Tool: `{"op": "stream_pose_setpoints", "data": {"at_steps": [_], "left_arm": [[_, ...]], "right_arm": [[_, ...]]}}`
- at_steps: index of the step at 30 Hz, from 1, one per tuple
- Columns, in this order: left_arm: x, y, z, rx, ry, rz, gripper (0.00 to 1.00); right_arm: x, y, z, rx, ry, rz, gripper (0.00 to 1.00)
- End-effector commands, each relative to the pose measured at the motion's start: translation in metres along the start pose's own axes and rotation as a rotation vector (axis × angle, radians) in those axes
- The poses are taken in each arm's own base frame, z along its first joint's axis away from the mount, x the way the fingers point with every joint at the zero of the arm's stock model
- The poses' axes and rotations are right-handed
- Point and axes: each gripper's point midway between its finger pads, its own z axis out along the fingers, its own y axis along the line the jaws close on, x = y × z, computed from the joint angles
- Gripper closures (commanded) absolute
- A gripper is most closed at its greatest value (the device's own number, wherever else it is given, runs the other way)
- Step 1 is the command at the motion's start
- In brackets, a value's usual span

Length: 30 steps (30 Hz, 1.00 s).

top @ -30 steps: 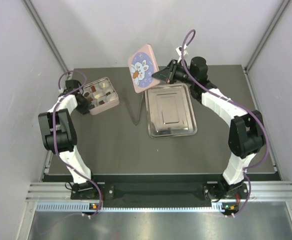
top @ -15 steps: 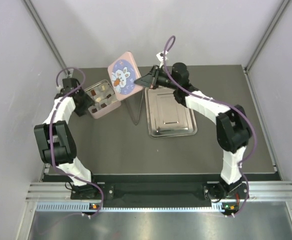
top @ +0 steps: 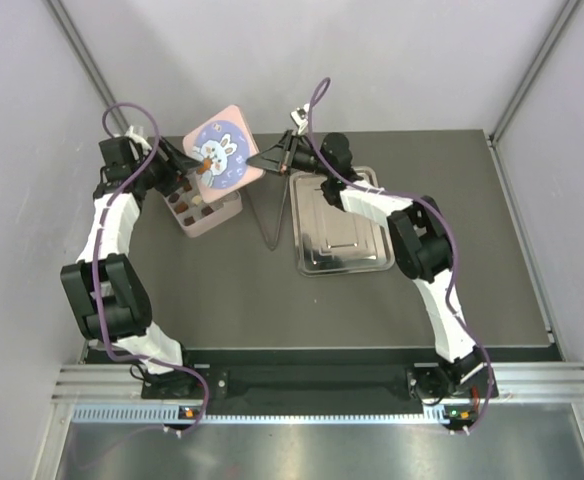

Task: Pack the chocolate

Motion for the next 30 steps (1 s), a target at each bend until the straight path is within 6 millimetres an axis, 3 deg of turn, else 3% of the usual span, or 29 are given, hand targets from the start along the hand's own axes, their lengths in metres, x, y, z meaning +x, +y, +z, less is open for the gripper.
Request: {"op": "stream_pose_setpoints", "data": {"at_steps": [1,6,10,14,18,19,21,22,26,28,30], "left_arm": [[-0.016,-0.031,-0.013,0.151,-0.027,0.059,0.27],[-0.013,-0.026,-0.014,0.17,-0.007,0.066,0.24],[-0.023,-0.043,-0.021,0.289,-0.035,0.078,0.24],[-0.018,-0.059,-0.024,0.439,-0.012,0.023,0.27],[-0.014,-0.057,-0.024,0.452,-0.002,-0.034,0.45],[-0.016,-0.056,-0.024,0.431,-0.008,-0.028,0.59],[-0.011,-0.032,-0.016,0.301,-0.006,-0.048,0.67],[-0.016,-0.026,-0.014,0.256,-0.016,-0.048,0.76],[-0.022,0.002,-0.011,0.176,-0.045,-0.09,0.9],[-0.017,0.014,-0.007,0.162,-0.033,-0.134,0.95],[-0.023,0.014,-0.006,0.197,-0.054,-0.135,1.0]], "right_arm": [[-0.025,0.074,0.004,-0.212,-0.032,-0.129,1.0],[-0.024,0.081,0.004,-0.271,-0.007,-0.106,1.0],[-0.02,0.079,0.004,-0.305,0.014,-0.057,1.0],[-0.019,0.074,0.005,-0.304,0.02,-0.039,1.0],[-0.022,0.053,0.011,-0.238,0.009,-0.005,1.0],[-0.022,0.043,0.014,-0.206,0.007,-0.013,0.99],[-0.023,0.021,0.018,-0.128,-0.006,0.016,0.9],[-0.024,0.011,0.018,-0.098,-0.014,-0.007,0.84],[-0.031,-0.026,0.022,0.033,-0.074,-0.02,0.68],[-0.032,-0.038,0.023,0.059,-0.093,-0.009,0.68],[-0.035,-0.049,0.026,0.072,-0.109,0.0,0.68]]}}
